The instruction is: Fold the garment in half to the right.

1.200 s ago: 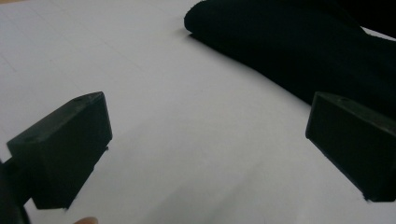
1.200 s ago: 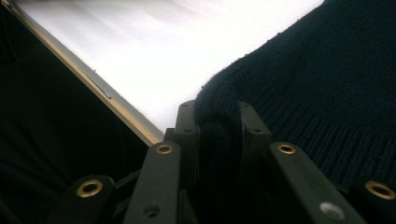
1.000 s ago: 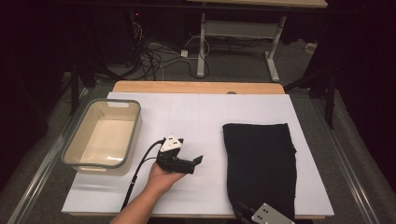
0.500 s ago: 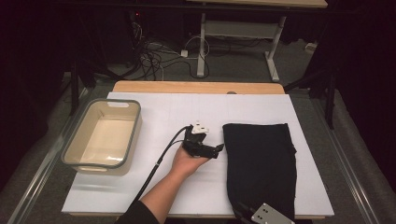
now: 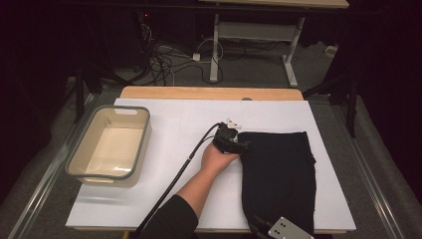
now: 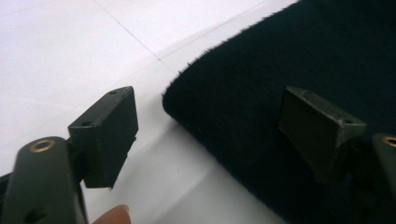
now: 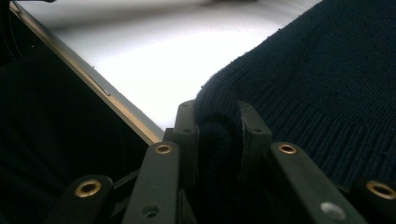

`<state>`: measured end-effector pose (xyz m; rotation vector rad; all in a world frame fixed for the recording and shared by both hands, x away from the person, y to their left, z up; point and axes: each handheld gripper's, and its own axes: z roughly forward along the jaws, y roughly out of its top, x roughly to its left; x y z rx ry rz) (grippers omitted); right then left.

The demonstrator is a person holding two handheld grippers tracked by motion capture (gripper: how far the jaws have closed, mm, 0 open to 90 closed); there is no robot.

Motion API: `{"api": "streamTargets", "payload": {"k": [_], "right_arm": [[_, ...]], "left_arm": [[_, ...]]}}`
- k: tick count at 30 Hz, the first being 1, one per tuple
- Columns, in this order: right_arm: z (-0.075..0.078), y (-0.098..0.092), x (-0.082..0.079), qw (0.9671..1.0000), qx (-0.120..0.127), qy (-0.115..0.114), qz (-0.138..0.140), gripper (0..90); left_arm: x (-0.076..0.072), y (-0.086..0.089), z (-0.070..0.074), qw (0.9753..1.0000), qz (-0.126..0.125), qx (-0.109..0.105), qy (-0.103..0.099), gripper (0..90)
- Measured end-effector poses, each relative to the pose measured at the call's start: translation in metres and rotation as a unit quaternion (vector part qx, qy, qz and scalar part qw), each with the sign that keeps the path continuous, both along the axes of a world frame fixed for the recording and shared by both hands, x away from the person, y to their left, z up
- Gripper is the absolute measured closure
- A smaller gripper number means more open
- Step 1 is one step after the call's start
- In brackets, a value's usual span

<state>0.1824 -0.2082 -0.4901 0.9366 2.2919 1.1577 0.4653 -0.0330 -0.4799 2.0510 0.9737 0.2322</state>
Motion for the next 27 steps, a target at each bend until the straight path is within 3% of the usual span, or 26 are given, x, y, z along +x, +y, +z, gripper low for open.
{"api": "streamTargets", "payload": {"k": [4, 6, 9, 15, 22, 27], "right_arm": [[0.000, 0.000, 0.000, 1.0000, 0.001, 0.000, 0.001, 73.9], [0.000, 0.000, 0.000, 1.0000, 0.001, 0.000, 0.001, 73.9], [0.000, 0.000, 0.000, 1.0000, 0.001, 0.000, 0.000, 73.9], [-0.001, 0.001, 0.000, 1.0000, 0.000, 0.000, -0.002, 73.9], [-0.001, 0.001, 0.000, 1.0000, 0.000, 0.000, -0.001, 73.8], [-0.001, 0.001, 0.000, 1.0000, -0.001, -0.001, -0.002, 73.8]], "left_arm": [[0.009, -0.006, -0.004, 0.9991, 0.017, 0.017, 0.036, 24.5], [0.010, -0.007, -0.004, 0.9987, 0.024, 0.018, 0.041, 26.7], [0.010, -0.007, -0.004, 0.9986, 0.030, 0.016, 0.041, 30.8], [0.006, -0.011, -0.004, 0.9989, 0.022, 0.008, 0.041, 47.8], [0.004, -0.012, -0.005, 0.9990, 0.013, 0.000, 0.043, 59.1], [0.002, -0.013, -0.005, 0.9995, 0.004, 0.002, 0.031, 66.0]]}}
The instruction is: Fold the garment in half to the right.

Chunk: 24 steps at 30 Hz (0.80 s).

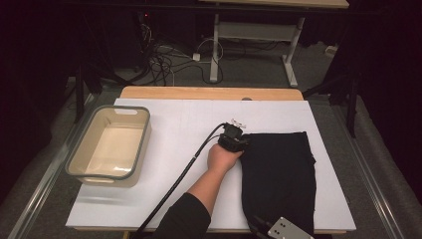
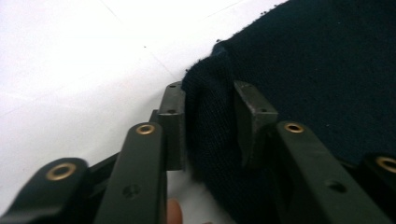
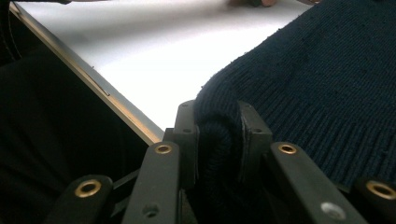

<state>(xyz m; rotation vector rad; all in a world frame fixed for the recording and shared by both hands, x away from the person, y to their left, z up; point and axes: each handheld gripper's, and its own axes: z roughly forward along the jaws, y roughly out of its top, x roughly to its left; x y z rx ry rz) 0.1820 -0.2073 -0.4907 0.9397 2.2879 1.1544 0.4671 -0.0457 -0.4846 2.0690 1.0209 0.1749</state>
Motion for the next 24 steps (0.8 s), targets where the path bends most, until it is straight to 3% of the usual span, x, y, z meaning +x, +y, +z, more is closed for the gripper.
{"api": "streamTargets", "payload": {"k": [10, 24], "right_arm": [[0.0002, 0.0004, 0.0000, 1.0000, 0.000, 0.001, 0.000, 73.9], [0.0017, 0.0053, -0.0012, 0.9999, -0.005, -0.007, -0.007, 74.0]], "left_arm": [[-0.0047, 0.0000, 0.0013, 0.9997, 0.007, 0.007, -0.023, 72.8], [-0.0018, 0.0077, 0.0043, 0.9997, 0.013, -0.006, -0.022, 73.3]]}}
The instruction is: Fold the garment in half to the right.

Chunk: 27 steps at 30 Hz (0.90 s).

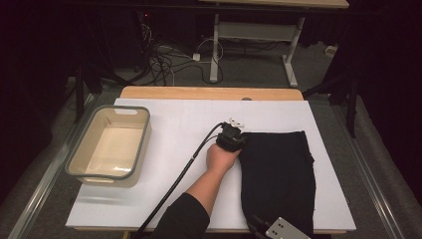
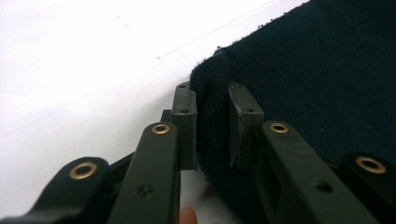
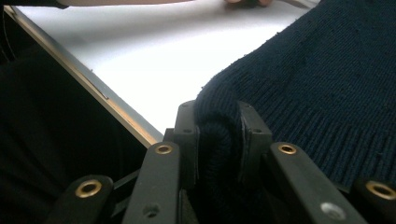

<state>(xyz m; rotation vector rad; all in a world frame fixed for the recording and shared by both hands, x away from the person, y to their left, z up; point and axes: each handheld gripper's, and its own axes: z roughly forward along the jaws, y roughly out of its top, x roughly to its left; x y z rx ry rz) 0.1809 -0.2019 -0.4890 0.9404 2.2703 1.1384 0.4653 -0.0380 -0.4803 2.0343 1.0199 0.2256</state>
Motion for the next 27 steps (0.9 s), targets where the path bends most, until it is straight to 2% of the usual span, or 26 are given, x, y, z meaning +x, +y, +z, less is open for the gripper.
{"api": "streamTargets", "payload": {"k": [8, 18, 23, 27], "right_arm": [[0.002, 0.010, 0.007, 0.9999, 0.007, 0.000, 0.008, 73.9], [0.002, 0.040, 0.024, 0.9995, 0.005, 0.001, 0.030, 73.8], [0.002, 0.058, 0.032, 0.9991, 0.008, 0.003, 0.042, 73.7], [0.001, 0.075, 0.039, 0.9985, 0.005, -0.005, 0.054, 73.7]], "left_arm": [[0.004, 0.016, 0.004, 0.9999, 0.006, 0.001, -0.009, 73.1], [0.012, 0.057, 0.003, 0.9993, 0.036, 0.007, -0.010, 73.1], [0.015, 0.082, 0.005, 0.9982, 0.057, 0.013, -0.011, 73.1], [0.019, 0.100, 0.007, 0.9969, 0.075, 0.020, -0.009, 73.0]]}}
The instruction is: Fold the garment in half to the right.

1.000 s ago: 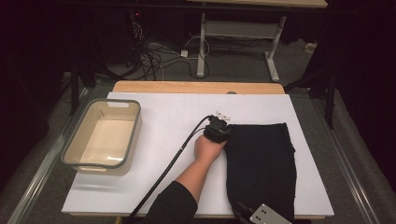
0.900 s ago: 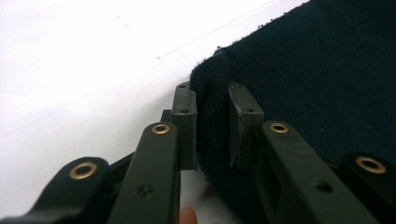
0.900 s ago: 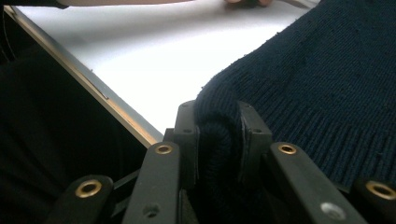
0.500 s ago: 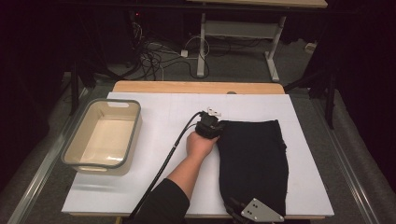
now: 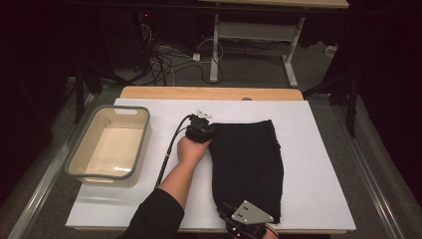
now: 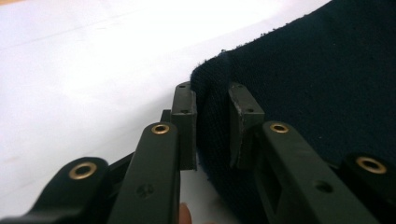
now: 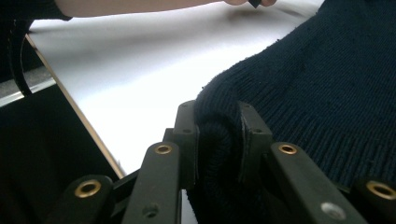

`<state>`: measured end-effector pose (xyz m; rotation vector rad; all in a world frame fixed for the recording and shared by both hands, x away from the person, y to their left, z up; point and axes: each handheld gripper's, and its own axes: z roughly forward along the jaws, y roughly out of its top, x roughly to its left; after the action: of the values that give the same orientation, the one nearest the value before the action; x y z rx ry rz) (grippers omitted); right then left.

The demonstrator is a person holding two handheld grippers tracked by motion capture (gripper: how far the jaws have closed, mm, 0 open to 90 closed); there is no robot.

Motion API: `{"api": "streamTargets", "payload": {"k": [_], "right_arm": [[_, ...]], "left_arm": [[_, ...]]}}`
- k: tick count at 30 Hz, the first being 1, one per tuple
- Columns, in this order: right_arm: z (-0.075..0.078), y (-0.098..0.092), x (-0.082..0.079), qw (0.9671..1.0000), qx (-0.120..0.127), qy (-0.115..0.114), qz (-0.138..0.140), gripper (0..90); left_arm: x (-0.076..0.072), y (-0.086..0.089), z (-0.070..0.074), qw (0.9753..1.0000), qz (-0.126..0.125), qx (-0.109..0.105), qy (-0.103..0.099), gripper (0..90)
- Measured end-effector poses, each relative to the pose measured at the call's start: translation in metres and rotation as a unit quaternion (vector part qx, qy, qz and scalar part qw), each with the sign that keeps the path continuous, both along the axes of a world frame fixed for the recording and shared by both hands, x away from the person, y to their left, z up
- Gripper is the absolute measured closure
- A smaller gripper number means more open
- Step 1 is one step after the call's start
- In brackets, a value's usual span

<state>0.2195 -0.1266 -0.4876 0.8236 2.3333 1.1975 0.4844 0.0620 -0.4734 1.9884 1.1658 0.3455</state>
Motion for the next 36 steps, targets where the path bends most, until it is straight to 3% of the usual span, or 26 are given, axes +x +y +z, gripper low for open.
{"api": "streamTargets", "payload": {"k": [11, 16, 19, 21, 23, 25, 30, 34, 36], "right_arm": [[0.006, 0.048, 0.020, 0.9995, 0.016, -0.001, 0.029, 73.7], [0.007, 0.063, 0.025, 0.9991, 0.020, 0.003, 0.038, 73.5], [0.002, 0.063, 0.028, 0.9987, 0.022, 0.024, 0.040, 69.1], [0.003, 0.061, 0.029, 0.9979, 0.029, 0.032, 0.048, 58.3], [0.007, 0.058, 0.027, 0.9976, 0.032, 0.035, 0.051, 48.0], [0.012, 0.052, 0.024, 0.9977, 0.038, 0.025, 0.049, 41.5], [0.019, 0.028, 0.021, 0.9968, 0.062, 0.020, 0.046, 28.7], [0.020, 0.004, 0.021, 0.9976, 0.060, 0.011, 0.031, 22.1], [0.019, -0.009, 0.022, 0.9981, 0.056, 0.011, 0.023, 19.3]], "left_arm": [[0.009, 0.046, 0.012, 0.9987, 0.047, 0.015, -0.008, 73.2], [0.012, 0.054, 0.007, 0.9984, 0.056, 0.010, 0.006, 72.5], [0.012, 0.056, 0.002, 0.9981, 0.060, 0.003, 0.015, 64.0], [0.011, 0.059, 0.001, 0.9981, 0.051, -0.010, 0.032, 54.3], [0.004, 0.060, 0.002, 0.9986, 0.044, -0.009, 0.028, 45.8], [-0.006, 0.063, 0.004, 0.9989, 0.042, -0.016, 0.016, 43.7], [-0.036, 0.070, 0.005, 0.9994, 0.017, -0.030, 0.004, 38.6], [-0.065, 0.072, -0.002, 0.9996, -0.005, -0.026, -0.007, 37.5], [-0.079, 0.075, -0.006, 0.9993, -0.010, -0.035, -0.012, 36.3]]}}
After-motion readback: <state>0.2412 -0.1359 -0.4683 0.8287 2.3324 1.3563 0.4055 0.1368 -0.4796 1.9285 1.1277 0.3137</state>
